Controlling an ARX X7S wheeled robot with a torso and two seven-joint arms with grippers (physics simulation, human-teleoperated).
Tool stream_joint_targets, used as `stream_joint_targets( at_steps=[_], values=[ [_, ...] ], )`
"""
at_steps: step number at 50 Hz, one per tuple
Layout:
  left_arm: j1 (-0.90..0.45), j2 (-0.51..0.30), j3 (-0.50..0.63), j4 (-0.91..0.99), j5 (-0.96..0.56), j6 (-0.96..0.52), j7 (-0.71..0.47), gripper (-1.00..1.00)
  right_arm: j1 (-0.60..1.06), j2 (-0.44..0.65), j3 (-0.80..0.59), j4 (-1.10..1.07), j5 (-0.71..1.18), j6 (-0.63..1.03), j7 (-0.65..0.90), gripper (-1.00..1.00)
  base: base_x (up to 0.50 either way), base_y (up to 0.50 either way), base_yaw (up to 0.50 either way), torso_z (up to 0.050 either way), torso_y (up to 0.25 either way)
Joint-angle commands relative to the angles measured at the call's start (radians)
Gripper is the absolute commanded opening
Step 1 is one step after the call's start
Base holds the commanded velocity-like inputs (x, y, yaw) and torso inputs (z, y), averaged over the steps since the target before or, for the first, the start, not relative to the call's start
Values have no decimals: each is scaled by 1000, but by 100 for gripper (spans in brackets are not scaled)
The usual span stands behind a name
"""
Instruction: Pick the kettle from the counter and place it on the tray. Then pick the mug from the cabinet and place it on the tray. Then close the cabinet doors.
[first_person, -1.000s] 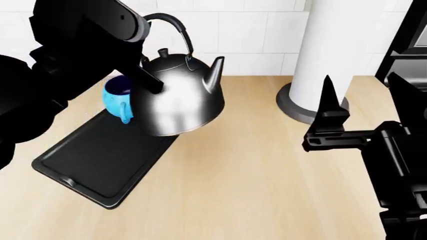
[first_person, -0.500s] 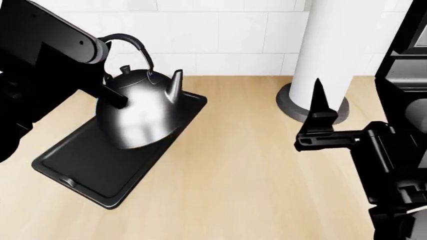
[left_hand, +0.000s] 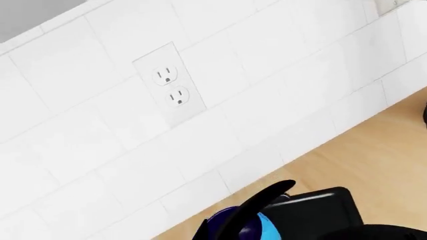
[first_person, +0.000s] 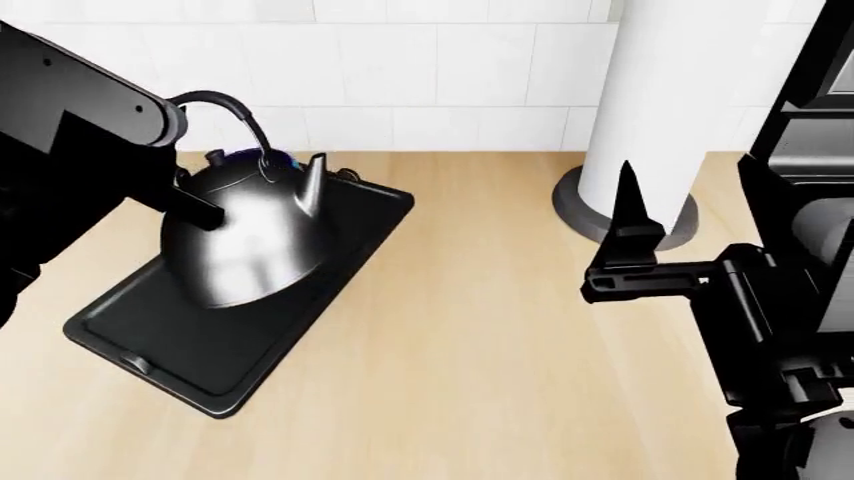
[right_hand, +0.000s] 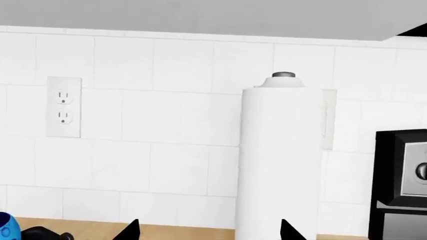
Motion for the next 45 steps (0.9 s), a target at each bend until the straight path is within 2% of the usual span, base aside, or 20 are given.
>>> stream_joint_targets(
  at_steps=[1, 24, 45],
  values=[
    [-37, -26, 3, 9, 19, -26, -9, -100, -2, -7, -5, 8, -8, -2, -6, 100, 0, 0, 0, 0, 0],
    [-109, -82, 119, 40, 118, -68, -7, -100, -14, -6, 0, 14, -12, -18, -15, 100, 0, 0, 0, 0, 0],
    [4, -86, 137, 11, 150, 17, -25, -100, -18, -16, -9, 25, -24, -18, -21, 100, 0, 0, 0, 0, 0]
  ],
)
